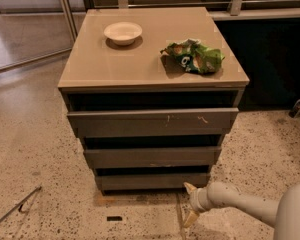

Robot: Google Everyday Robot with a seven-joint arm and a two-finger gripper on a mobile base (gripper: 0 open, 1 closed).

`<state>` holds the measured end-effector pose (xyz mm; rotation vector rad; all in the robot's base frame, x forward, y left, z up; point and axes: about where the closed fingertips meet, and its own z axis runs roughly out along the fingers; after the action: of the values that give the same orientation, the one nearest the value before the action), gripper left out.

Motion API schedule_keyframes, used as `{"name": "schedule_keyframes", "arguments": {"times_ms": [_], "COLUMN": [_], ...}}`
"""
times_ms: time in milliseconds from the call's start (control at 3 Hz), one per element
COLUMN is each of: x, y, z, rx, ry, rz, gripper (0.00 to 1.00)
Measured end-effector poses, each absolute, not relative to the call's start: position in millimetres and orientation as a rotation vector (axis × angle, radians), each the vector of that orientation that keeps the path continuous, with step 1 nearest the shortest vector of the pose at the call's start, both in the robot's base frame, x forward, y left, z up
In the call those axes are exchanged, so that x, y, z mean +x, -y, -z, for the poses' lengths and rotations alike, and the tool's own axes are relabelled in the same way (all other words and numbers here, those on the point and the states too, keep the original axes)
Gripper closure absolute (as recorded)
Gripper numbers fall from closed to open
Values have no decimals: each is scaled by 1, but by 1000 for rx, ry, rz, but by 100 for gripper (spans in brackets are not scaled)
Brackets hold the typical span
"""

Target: Open bottom drawer

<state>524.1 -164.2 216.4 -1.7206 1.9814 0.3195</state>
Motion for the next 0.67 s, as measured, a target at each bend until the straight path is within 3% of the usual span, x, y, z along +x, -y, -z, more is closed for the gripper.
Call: {"name": "schedule_keyframes", "arguments": {"times_ms": [667], "x": [578], "y": [158], "z": [-207], "rx": [-1718], "ry": [-1895], "rz": [-319], "gripper": [0]}}
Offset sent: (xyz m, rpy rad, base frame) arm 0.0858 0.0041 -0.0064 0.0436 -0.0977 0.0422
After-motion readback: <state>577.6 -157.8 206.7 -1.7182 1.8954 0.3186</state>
